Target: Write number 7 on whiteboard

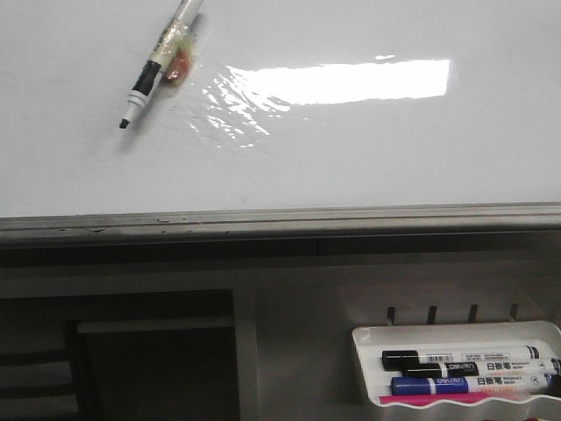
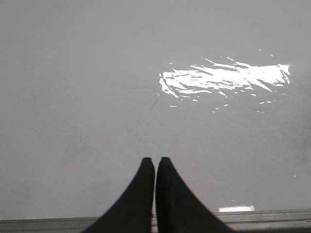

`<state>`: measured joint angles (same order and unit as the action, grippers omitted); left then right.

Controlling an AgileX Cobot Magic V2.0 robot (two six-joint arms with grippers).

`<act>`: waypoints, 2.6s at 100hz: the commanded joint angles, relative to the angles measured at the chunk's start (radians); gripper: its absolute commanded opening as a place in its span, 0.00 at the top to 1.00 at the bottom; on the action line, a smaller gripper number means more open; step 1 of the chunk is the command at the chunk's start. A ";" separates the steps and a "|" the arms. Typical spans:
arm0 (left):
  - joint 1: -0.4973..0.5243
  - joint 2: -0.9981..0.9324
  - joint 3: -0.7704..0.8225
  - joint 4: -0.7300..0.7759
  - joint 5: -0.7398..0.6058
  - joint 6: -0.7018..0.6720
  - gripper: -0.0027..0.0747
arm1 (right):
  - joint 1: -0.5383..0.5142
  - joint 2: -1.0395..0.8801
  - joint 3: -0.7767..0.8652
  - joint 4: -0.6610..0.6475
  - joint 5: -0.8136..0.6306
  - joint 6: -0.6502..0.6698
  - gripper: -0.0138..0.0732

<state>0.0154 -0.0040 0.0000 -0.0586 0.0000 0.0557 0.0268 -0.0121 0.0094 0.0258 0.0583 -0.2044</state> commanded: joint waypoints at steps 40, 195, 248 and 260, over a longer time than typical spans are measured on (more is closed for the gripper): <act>-0.005 -0.030 0.036 -0.001 -0.077 -0.011 0.99 | -0.007 -0.019 0.030 -0.009 -0.079 0.004 0.91; -0.005 0.005 -0.142 -0.654 0.100 -0.007 0.99 | -0.007 0.036 -0.109 0.655 0.096 0.002 0.91; -0.120 0.456 -0.585 -0.422 0.526 0.151 0.99 | -0.007 0.592 -0.554 0.458 0.521 -0.022 0.89; -0.183 0.500 -0.585 -0.425 0.479 0.151 0.87 | -0.003 0.614 -0.564 0.483 0.523 -0.046 0.66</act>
<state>-0.1243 0.4568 -0.5484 -0.4516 0.5737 0.1997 0.0247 0.5799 -0.5131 0.4800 0.6229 -0.2251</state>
